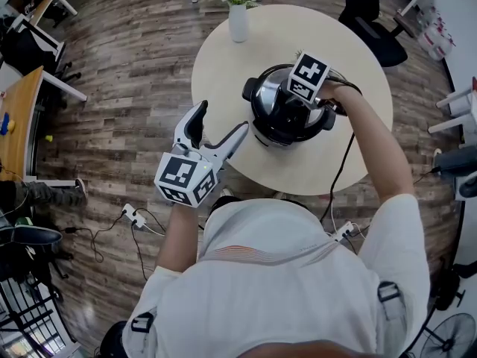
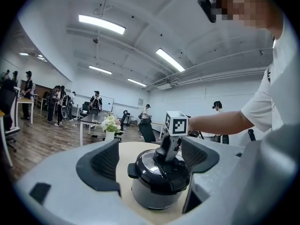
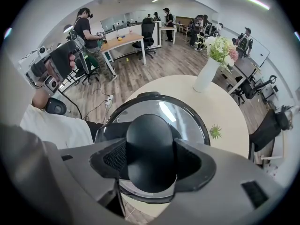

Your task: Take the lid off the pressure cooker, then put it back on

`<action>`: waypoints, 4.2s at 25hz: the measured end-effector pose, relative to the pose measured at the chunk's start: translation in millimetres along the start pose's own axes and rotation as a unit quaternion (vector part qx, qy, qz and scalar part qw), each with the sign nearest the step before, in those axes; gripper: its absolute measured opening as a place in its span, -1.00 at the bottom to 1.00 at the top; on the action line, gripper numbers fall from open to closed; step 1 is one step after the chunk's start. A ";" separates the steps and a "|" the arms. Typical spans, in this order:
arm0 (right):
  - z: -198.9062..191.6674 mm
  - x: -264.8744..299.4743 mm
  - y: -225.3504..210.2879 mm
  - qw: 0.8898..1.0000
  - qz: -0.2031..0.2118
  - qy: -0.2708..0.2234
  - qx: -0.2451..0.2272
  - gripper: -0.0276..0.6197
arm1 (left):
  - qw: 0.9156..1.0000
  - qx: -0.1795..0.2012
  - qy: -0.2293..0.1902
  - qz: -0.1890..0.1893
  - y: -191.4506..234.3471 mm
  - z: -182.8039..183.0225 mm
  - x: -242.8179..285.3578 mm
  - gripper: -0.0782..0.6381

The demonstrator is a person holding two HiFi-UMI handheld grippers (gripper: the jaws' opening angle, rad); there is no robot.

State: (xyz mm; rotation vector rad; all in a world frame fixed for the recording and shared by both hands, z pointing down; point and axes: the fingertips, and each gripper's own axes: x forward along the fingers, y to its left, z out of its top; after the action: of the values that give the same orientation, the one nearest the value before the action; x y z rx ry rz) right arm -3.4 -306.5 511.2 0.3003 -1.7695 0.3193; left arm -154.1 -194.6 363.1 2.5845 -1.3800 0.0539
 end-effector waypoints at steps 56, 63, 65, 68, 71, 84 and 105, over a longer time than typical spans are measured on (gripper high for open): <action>1.7 3.0 -2.6 1.000 -0.007 -0.010 0.011 0.01 | 0.793 -0.597 0.038 -0.117 89.1 -178.9 164.6 -0.59; 2.2 2.3 -1.7 1.000 -0.008 -0.006 0.018 0.00 | 0.786 -0.604 0.030 -0.125 88.5 -177.5 162.4 -0.60; 2.2 2.0 -2.4 1.000 -0.009 -0.007 0.022 0.00 | 0.785 -0.605 0.027 -0.129 88.1 -176.0 162.9 -0.59; 2.0 2.3 -3.4 0.999 -0.009 -0.007 0.030 0.00 | 0.786 -0.604 0.026 -0.129 88.5 -176.6 163.5 -0.59; 1.6 2.5 -3.3 0.999 -0.009 0.000 0.036 0.00 | 0.786 -0.603 0.028 -0.130 88.4 -177.1 163.3 -0.59; 2.6 4.3 -6.9 0.993 -0.018 0.008 0.114 0.02 | 0.780 -0.609 0.024 -0.143 89.4 -177.4 162.7 -0.59; -5.7 -1.1 -10.6 0.956 -0.062 0.012 0.285 0.00 | 0.765 -0.621 0.029 -0.166 84.3 -177.0 160.7 -0.60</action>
State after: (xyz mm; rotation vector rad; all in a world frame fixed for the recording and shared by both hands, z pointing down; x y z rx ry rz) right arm 5.9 -314.2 511.9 0.8107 -1.5967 0.7402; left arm -121.8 -335.7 571.3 1.5565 -0.5035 -0.6142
